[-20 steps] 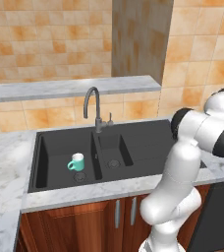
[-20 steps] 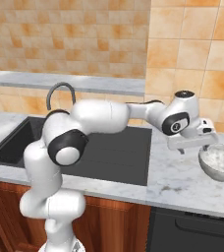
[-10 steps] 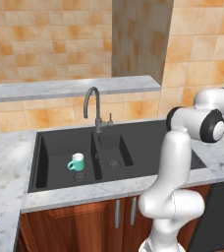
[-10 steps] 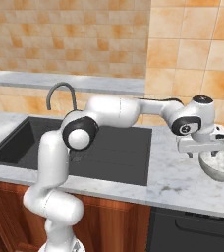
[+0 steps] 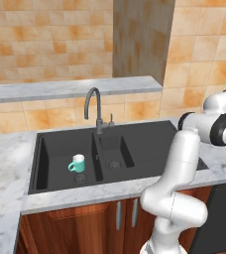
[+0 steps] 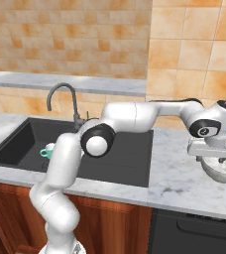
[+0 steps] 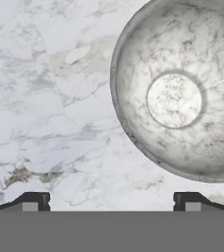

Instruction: Pick the mug and place it in the sink. Pick the bowl and place it in the open cabinet and then close the cabinet.

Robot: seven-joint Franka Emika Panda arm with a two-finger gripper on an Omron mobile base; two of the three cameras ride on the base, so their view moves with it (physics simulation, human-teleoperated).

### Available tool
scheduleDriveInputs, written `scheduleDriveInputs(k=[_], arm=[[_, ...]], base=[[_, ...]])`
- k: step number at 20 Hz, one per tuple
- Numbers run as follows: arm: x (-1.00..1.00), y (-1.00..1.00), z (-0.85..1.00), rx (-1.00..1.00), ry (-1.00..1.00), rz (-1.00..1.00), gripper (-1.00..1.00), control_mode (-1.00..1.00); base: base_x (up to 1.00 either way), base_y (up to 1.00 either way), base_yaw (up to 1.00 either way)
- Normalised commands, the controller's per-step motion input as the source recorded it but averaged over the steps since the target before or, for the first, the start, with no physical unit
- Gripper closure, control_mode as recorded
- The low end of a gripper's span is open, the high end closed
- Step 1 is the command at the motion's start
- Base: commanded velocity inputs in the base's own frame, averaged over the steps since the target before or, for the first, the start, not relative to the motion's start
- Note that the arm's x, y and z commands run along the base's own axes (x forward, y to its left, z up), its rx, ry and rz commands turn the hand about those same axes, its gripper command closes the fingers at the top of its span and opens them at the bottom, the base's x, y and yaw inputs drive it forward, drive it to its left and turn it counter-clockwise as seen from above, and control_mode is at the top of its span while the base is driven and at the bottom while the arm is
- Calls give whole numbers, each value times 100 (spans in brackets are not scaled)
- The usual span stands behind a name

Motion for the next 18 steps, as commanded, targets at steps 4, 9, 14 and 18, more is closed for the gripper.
scheduleDriveInputs(k=[4,9,14,18], arm=[[14,0,-5,-1,0,0,-100,-100],[13,23,0,-11,0,0,-100,-100],[-4,39,-17,-17,-3,-3,-100,-100],[-30,48,-51,-19,-4,-4,-100,-100]], base=[[0,0,0],[0,0,0],[0,0,0],[0,0,0]])
